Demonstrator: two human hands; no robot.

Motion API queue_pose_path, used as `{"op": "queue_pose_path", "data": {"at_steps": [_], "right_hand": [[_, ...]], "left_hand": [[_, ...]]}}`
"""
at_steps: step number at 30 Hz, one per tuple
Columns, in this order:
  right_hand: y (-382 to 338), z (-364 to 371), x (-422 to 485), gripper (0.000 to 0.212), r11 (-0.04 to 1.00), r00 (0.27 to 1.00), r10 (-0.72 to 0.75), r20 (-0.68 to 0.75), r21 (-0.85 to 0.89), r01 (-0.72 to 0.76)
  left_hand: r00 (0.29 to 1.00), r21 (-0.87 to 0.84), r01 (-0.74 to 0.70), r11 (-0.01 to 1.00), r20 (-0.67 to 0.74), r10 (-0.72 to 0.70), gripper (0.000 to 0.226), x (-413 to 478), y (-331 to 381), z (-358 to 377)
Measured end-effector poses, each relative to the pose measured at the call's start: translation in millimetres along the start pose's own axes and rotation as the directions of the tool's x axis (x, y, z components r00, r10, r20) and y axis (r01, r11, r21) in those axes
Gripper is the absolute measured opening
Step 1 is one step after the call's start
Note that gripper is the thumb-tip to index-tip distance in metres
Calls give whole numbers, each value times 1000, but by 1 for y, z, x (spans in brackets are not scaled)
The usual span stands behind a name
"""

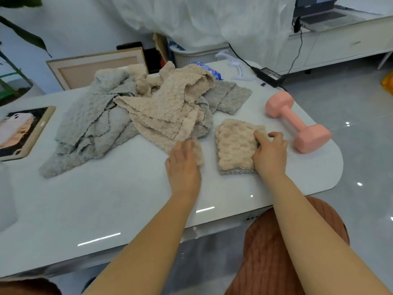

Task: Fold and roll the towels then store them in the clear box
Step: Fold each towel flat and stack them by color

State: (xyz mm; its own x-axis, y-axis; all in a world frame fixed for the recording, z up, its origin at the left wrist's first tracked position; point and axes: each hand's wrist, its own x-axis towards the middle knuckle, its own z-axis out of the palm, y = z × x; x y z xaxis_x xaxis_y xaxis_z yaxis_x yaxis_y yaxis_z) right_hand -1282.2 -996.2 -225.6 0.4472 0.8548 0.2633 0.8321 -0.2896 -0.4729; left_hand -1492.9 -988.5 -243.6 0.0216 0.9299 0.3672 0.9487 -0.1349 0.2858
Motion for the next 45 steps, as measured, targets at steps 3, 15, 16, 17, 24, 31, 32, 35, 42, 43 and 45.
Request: {"op": "queue_pose_path", "data": {"at_steps": [3,15,16,17,24,31,32,35,42,43,45], "right_hand": [[-25,-8,-15,40,999,976,-39,-215,25,45],[-165,29,-50,40,965,860,-137,492,261,4],[-171,30,-55,50,937,861,-137,490,346,-48],[-178,32,-61,59,905,853,-164,495,420,-69],[-193,44,-75,40,703,820,-1,572,583,-406],[-154,25,-68,31,606,862,198,467,633,-482],[-147,22,-67,31,621,867,196,459,626,-472],[-130,15,-63,26,655,877,192,440,608,-448],[-124,9,-57,36,804,909,92,407,508,-309],[-132,10,-56,42,828,919,70,388,492,-270],[-149,16,-53,55,869,936,-1,352,463,-173]], "left_hand": [[977,-56,199,978,85,-194,25,2,-43,-12],[883,-568,393,723,453,-124,35,-5,-95,-52],[869,-588,392,708,490,-74,47,-7,-99,-56],[861,-612,383,692,508,-28,58,-9,-104,-59],[894,-590,332,736,445,-46,46,-13,-118,-64],[871,-430,320,844,485,-83,75,6,-78,-54],[872,-412,321,853,479,-97,77,7,-70,-50],[902,-322,312,894,396,-172,49,8,-52,-41],[802,-802,557,216,451,-392,18,22,-85,-56],[780,-822,563,90,492,-387,22,24,-94,-67],[789,-849,527,-20,498,-361,33,24,-114,-91]]}}
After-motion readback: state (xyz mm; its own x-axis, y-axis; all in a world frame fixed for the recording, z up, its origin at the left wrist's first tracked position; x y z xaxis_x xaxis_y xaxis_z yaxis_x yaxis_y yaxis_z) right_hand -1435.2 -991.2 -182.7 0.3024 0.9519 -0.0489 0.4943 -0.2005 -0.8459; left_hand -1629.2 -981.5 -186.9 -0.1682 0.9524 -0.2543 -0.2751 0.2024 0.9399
